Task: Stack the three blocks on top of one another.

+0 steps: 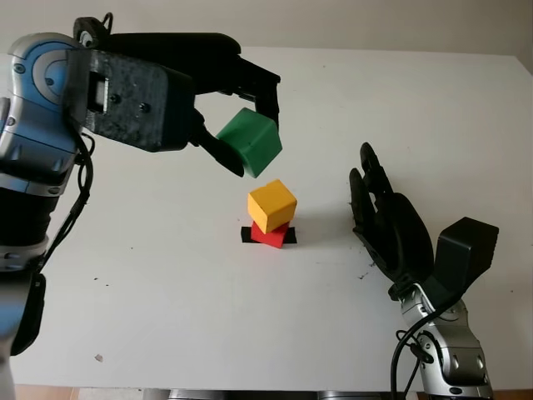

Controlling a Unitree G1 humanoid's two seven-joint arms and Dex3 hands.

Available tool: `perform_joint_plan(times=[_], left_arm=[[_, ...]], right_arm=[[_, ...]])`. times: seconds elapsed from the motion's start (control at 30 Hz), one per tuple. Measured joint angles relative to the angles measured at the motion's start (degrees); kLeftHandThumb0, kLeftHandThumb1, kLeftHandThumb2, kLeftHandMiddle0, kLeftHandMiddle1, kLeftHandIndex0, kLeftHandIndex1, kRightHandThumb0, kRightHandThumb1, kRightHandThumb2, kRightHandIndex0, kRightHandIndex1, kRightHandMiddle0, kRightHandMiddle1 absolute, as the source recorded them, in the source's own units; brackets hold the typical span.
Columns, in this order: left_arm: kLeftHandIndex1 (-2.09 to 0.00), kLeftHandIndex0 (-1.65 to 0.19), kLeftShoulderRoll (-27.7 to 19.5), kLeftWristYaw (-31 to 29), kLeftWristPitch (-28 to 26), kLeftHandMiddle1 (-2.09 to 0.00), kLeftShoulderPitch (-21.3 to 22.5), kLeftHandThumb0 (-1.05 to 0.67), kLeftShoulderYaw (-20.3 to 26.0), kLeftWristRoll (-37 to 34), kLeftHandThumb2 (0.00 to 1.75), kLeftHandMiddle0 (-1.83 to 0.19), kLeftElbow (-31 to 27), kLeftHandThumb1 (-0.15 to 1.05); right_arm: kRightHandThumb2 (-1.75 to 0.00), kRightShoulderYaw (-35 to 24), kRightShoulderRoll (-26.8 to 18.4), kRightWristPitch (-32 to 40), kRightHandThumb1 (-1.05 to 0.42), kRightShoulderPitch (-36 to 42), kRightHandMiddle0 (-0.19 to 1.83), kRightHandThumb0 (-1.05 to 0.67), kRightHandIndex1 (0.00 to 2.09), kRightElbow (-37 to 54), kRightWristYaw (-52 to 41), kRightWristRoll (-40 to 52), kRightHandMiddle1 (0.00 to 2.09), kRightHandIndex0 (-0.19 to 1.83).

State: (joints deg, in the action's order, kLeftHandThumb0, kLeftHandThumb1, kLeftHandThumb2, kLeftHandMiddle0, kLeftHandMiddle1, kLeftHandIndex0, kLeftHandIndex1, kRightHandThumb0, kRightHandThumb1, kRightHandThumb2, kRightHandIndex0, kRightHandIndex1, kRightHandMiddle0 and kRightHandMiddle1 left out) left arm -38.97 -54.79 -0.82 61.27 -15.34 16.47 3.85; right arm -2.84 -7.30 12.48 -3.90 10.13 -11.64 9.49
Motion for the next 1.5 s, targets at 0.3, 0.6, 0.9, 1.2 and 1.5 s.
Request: perform_joint_plan(times=[0.3,0.6,0.9,1.2,1.5], left_arm=[[-1.44,-0.29,2.81,-0.56,1.95,-0.03,-0.01,-0.38,-2.43,1.33,0.06,-0.27,2.68,1.03],[-1.44,-0.31,3.03,-1.86,3.2,-0.04,-0.21,-0.41,-2.79,1.51,0.05,-0.27,3.41,1.03],[-1.45,-0.29,3.04,-2.3,4.49,-0.05,-0.85,-0.42,-3.05,1.95,0.05,-0.26,3.53,1.02],[-1.47,-0.28,3.13,-2.17,6.67,-0.05,-1.26,-0.45,-3.42,2.59,0.05,-0.26,4.69,1.03],[-1.46,-0.26,4.36,-1.4,7.95,-0.06,-1.31,-0.47,-3.6,2.83,0.05,-0.27,6.73,1.02]], right_arm=[[-0.58,0.29,0.04,0.15,-1.05,0.82,-0.19,-0.77,0.0,0.41,0.37,-0.33,0.0,-0.19],[-0.58,0.28,0.03,0.0,-1.05,1.18,-0.19,-0.78,0.0,0.44,0.28,-0.25,0.0,-0.19],[-0.57,0.27,0.01,0.02,-1.05,1.25,-0.19,-0.76,0.0,1.05,0.21,-0.23,0.0,-0.19],[-0.57,0.28,0.02,0.01,-1.05,1.51,-0.19,-0.76,0.0,1.12,0.35,-0.29,0.0,-0.19],[-0.58,0.28,0.02,-0.11,-1.05,1.69,-0.19,-0.75,0.0,1.12,0.17,-0.24,0.0,-0.19]])
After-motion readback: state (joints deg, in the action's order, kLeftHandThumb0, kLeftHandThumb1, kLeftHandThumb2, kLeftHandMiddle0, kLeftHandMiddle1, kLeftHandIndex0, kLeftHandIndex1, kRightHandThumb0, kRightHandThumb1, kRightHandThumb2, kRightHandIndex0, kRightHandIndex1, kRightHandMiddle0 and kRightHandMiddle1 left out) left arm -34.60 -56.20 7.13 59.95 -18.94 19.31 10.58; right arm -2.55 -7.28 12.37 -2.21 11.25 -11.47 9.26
